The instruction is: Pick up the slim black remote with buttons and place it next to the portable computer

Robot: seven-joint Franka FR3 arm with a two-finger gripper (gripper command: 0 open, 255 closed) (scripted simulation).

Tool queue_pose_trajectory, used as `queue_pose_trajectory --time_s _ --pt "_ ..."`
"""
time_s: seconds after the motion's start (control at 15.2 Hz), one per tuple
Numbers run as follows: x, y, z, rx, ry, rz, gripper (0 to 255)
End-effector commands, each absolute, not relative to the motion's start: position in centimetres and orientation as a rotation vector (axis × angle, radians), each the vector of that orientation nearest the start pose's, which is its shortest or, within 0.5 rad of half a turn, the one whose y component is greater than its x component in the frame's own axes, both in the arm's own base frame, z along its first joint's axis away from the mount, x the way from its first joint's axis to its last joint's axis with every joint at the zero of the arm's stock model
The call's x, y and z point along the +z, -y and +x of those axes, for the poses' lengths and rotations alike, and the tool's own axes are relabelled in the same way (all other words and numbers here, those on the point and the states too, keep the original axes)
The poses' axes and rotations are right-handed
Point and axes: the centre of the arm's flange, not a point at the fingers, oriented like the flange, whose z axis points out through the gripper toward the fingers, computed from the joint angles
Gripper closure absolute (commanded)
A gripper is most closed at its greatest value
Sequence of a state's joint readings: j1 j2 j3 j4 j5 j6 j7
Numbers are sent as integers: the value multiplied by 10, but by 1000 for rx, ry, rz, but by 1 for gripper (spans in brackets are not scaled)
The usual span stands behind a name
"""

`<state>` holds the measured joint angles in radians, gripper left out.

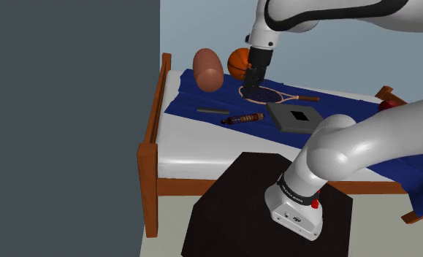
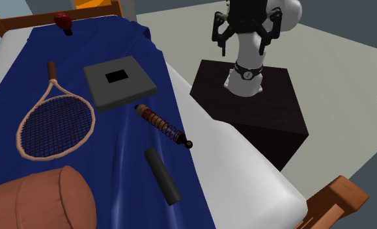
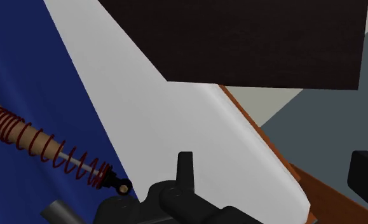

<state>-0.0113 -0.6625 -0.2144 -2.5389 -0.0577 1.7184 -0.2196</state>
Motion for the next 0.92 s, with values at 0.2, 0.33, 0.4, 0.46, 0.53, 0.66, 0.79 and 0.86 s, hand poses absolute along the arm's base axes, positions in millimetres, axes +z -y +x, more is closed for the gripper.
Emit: queue_pose_trajectory --time_s 0.2,0.33,0.4,0.46,0.53,0.66,0.79,0.86 --pt "427 129 347 197 263 -3023 0" --pt "410 144 358 186 328 -3020 0" --pt "402 151 365 180 360 -3018 0" --pt "394 158 371 174 392 -3015 0" --pt "385 165 378 169 425 -3012 0" --pt "369 179 391 157 490 -3005 0" --pt "352 192 406 146 554 -2996 0" --pt "344 198 413 140 586 -2992 0"
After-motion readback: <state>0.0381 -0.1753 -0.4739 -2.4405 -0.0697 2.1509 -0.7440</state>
